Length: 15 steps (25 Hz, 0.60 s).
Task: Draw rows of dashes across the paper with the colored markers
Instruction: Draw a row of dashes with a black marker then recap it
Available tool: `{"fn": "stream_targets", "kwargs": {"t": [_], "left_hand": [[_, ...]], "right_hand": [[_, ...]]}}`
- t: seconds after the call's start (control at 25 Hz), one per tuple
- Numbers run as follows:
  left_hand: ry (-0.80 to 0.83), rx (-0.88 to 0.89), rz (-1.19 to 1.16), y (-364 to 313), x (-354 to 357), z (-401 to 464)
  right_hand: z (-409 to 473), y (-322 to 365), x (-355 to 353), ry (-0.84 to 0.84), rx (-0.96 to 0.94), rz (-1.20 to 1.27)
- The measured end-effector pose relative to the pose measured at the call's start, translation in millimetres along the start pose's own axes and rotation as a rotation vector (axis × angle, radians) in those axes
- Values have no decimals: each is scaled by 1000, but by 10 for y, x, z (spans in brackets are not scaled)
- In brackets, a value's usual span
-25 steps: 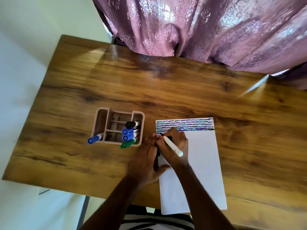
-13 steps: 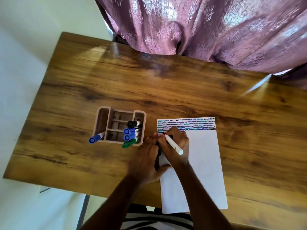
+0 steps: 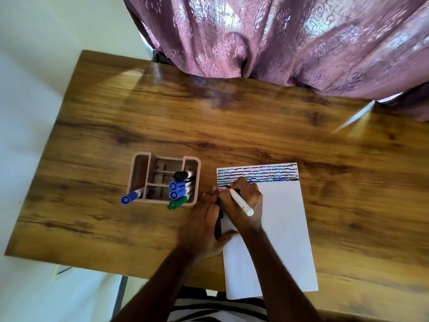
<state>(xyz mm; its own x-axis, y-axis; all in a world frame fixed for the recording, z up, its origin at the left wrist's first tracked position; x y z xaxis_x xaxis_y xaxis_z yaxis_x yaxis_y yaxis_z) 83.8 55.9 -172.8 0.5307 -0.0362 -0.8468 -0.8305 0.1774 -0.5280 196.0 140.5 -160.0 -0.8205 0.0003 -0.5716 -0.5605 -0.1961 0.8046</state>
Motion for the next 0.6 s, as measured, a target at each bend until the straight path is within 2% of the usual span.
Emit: {"fn": "stream_targets", "kwargs": {"t": [0.6], "left_hand": [[-22,8,17,16,20,7]], "right_hand": [[22,-20,-11,11,31,21]]}}
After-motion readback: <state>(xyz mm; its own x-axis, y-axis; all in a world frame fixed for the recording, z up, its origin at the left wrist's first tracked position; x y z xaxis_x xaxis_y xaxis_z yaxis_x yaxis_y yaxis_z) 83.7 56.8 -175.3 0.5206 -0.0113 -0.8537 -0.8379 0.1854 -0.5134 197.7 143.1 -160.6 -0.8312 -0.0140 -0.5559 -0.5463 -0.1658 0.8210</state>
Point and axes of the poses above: each hand's wrist, its own z-axis towards the middle knuckle, its own x-axis out of the palm, y = z × x, the point moved 5 cm from there along z, towards the middle knuckle, and after that the axes turned 7 degrees about x, right-handed, at the moved point
